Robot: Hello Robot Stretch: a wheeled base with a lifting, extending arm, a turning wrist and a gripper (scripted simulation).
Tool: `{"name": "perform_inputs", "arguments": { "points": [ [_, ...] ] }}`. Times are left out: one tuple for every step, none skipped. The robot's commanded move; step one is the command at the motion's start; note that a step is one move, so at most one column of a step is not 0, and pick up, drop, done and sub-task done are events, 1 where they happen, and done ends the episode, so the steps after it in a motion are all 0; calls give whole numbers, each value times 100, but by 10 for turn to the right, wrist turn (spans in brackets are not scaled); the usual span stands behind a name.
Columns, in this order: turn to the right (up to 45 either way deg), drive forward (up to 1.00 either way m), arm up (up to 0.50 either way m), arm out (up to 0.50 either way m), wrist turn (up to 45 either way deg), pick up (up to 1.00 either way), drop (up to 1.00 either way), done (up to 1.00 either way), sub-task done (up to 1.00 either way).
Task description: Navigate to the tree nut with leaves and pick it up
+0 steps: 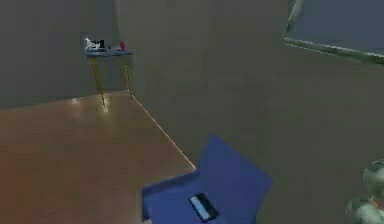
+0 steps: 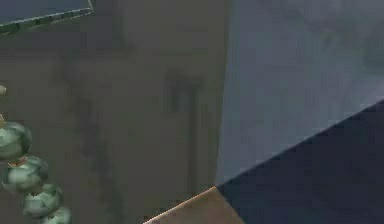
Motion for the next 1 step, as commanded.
{"name": "perform_inputs", "arguments": {
  "points": [
    [-450,0,0,0,0,0,0,0,0]
  ]
}}
